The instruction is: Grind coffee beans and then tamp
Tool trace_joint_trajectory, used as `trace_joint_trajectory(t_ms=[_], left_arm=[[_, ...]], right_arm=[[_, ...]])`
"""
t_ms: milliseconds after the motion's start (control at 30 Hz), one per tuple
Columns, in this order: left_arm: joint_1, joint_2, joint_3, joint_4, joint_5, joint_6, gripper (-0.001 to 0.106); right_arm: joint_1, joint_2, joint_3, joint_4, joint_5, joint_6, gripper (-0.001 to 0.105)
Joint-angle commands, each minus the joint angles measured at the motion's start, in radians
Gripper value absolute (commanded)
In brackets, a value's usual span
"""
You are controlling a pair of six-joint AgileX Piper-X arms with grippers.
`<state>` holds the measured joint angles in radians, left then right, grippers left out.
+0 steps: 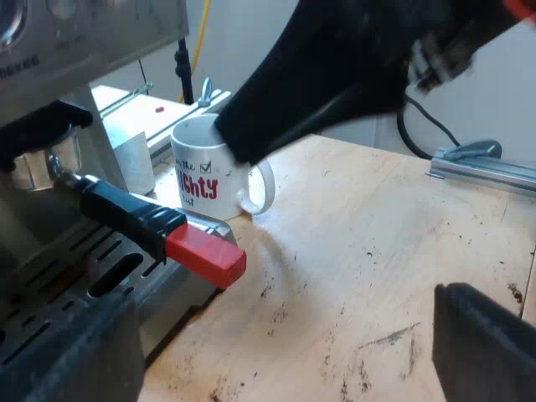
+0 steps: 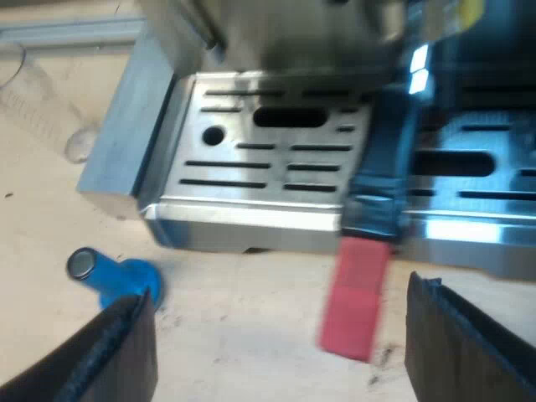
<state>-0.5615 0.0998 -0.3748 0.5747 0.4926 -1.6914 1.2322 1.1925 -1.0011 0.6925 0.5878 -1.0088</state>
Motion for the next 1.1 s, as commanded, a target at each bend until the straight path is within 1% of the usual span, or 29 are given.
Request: trace_joint_trajectory(t_ms=[33,100,167,200,267,433,633,967,1100], left_arm=[[-0.006,-0.006,-0.002,0.009,0.003,-0.002,0.073],[-0.006,-0.006,-0.002,0.024,0.003,-0.002,0.073],[-0.006,-0.006,-0.002,0.036,0.003,-0.002,0.073],[-0.006,-0.006,-0.002,0.038,0.003,-0.002,0.073],[-0.006,-0.006,-0.002,0.044,0.003,-0.002,0.073],[-0.006,-0.006,-0.002,0.044,0.003,-0.002,0.073],[-0.006,-0.006,-0.002,0.044,0.003,-0.002,0.073],[-0.006,-0.006,-0.002,0.048,0.003,-0.002,0.073],[-0.006,-0.006,-0.002,0.048,0.003,-0.002,0.073]], right_arm=[[-0.012,0.045,-0.049,0.039,-0.025,0.014,0.064],[-0.037,0.081,-0.08,0.079,-0.058,0.069,0.064],[-0.068,0.103,-0.083,0.08,-0.118,0.103,0.064],[-0.082,0.112,-0.083,0.08,-0.141,0.114,0.064],[-0.11,0.131,-0.083,0.083,-0.161,0.115,0.064],[-0.136,0.164,-0.077,0.083,-0.159,0.115,0.064],[-0.135,0.205,-0.045,0.054,-0.141,0.115,0.064],[-0.135,0.255,0.018,-0.103,-0.044,0.115,0.064],[-0.14,0.255,0.047,-0.139,-0.044,0.115,0.064]])
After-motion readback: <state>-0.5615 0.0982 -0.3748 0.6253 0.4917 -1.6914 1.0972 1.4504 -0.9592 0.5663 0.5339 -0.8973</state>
